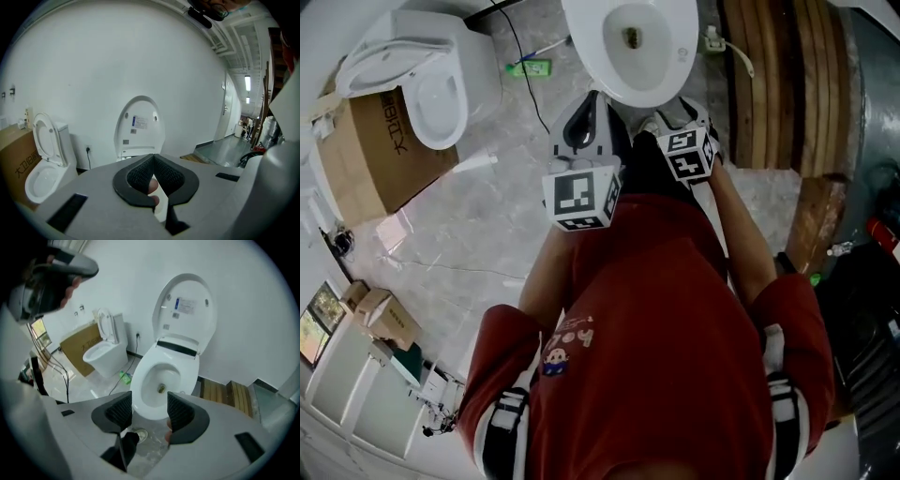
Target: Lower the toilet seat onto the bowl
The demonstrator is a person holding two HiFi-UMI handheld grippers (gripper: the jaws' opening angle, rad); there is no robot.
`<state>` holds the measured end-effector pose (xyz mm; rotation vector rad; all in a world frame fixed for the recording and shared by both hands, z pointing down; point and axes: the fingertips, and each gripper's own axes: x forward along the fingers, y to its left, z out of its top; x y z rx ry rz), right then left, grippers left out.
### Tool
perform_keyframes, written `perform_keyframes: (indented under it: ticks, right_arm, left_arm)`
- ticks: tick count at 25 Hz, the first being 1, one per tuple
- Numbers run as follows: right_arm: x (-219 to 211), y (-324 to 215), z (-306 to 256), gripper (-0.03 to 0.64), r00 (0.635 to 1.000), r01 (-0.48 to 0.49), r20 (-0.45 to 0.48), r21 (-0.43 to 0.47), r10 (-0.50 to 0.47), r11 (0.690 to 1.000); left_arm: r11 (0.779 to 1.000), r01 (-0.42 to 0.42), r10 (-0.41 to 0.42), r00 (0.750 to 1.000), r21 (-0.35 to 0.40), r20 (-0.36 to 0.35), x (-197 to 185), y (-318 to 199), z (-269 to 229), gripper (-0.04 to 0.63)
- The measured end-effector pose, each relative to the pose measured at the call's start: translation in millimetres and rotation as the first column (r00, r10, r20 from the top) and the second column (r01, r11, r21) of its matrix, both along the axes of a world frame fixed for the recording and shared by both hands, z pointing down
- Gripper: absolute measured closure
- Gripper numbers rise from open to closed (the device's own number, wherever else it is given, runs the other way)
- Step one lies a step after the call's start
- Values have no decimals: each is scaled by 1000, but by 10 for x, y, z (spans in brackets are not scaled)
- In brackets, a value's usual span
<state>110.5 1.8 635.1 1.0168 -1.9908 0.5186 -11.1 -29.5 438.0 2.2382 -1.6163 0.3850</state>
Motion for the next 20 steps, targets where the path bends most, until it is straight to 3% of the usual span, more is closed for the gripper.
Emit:
perform_keyframes:
  ticks: [4, 13, 16, 20]
  right_arm:
    - [-18, -85, -647, 379, 991, -67, 122, 76, 58, 995]
    - [-102, -377, -1952, 379, 961, -114, 275, 265, 39, 957]
    - [-165, -550, -2507, 379, 943, -155, 331, 372, 25, 915]
    - [-214, -748, -3296, 382, 916, -242, 401, 555, -2, 796]
  left_arm:
    - [998, 45, -46, 999, 51, 11, -112, 10, -354, 586]
    - [979, 70, -76, 997, 193, 26, -491, -276, -1071, 586]
    - [965, 77, -90, 995, 251, 41, -621, -365, -1345, 586]
    - [942, 79, -95, 995, 327, 35, -752, -473, -1742, 586]
